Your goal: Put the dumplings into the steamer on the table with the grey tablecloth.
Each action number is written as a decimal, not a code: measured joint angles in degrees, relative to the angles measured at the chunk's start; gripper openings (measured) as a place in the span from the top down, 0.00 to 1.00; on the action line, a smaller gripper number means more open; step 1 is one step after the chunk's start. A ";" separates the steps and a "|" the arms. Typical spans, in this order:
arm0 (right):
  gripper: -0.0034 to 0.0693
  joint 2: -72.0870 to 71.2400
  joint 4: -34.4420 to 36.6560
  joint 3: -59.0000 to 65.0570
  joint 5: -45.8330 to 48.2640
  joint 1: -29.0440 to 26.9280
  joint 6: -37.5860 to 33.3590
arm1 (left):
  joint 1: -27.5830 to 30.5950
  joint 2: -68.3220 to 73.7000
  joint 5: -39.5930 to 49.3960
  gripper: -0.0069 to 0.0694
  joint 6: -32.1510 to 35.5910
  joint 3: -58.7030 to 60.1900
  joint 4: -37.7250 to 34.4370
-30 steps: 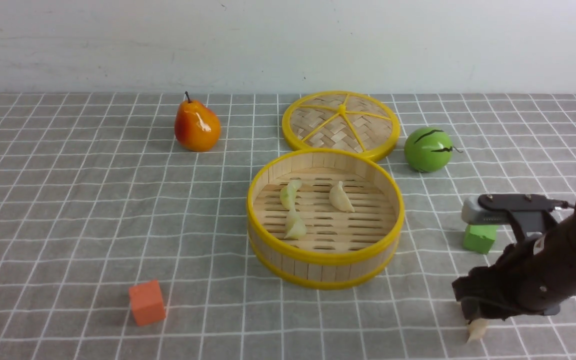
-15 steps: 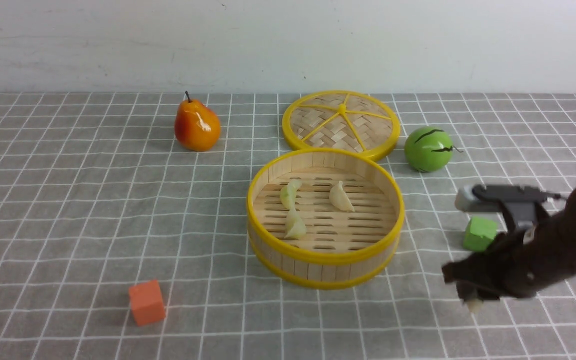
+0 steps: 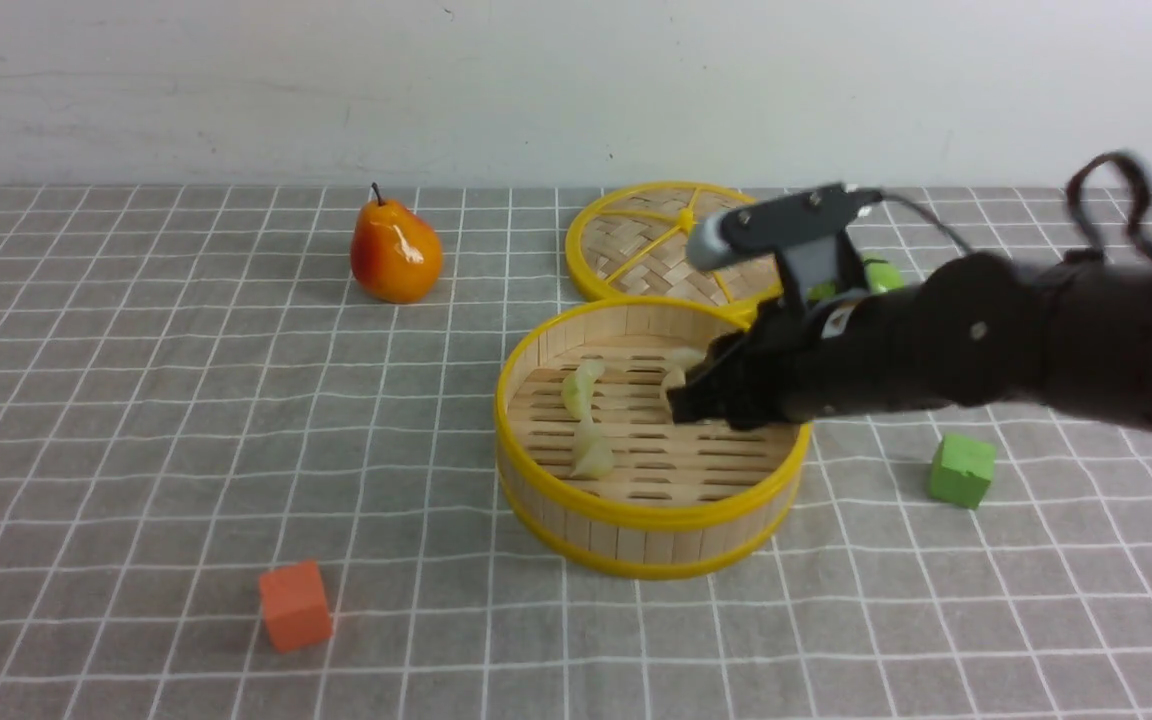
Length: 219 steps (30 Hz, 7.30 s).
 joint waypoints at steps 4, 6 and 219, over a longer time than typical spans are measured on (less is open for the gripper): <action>0.68 3.94 0.00 0.05 -0.19 0.00 -0.05 | 0.00 0.00 0.00 0.92 0.00 0.00 0.07; 0.62 3.84 0.19 0.05 -0.35 0.00 -0.05 | 0.00 0.00 0.00 0.92 0.00 0.00 0.07; 0.75 -105.19 -17.79 68.14 12.49 -35.57 15.62 | 23.90 -18.01 -7.50 0.91 43.58 19.04 -50.80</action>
